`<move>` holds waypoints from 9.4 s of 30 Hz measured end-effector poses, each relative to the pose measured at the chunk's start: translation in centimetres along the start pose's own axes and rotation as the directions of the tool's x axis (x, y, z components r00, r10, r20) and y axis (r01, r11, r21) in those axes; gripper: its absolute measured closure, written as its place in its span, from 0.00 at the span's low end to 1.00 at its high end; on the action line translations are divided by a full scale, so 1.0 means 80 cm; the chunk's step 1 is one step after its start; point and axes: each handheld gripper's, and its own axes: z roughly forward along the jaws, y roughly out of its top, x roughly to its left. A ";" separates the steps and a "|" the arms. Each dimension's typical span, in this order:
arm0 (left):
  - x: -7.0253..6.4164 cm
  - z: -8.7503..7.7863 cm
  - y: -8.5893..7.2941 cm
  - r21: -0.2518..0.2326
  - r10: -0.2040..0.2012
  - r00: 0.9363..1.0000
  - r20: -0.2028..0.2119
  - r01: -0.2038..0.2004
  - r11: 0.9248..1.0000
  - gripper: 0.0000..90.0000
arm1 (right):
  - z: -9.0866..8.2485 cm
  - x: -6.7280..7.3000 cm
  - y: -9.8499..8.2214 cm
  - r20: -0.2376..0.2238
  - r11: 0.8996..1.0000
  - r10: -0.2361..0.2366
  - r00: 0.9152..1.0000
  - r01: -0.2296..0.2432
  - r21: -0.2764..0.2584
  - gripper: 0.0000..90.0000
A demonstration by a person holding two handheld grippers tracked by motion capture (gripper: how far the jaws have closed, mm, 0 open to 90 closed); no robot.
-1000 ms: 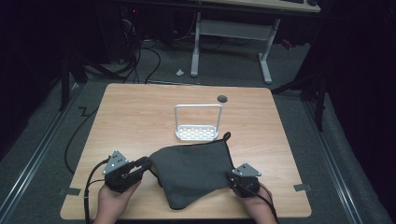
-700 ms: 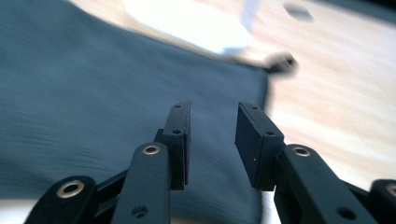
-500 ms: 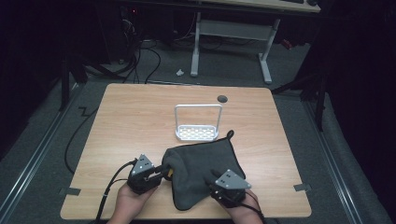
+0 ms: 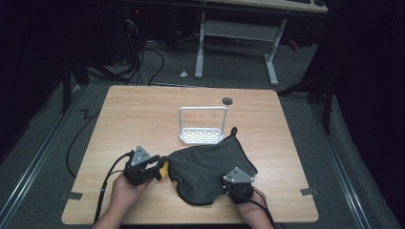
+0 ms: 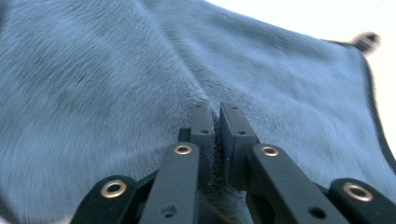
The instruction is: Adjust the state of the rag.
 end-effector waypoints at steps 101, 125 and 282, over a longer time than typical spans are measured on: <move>0.020 -0.032 -0.075 0.038 -0.060 0.996 -0.060 0.062 0.997 0.92 | -0.004 -0.068 -0.019 0.051 0.974 0.225 0.973 -0.225 -0.017 0.65; 0.021 -0.075 -0.033 -0.122 -0.064 0.996 -0.063 0.056 0.991 0.93 | -0.054 -0.090 0.074 0.153 0.980 0.152 0.977 -0.129 -0.148 0.91; 0.060 0.047 -0.008 0.077 -0.142 0.988 -0.059 0.147 0.986 0.52 | -0.013 -0.110 -0.044 0.124 0.959 0.282 0.951 -0.282 -0.016 0.65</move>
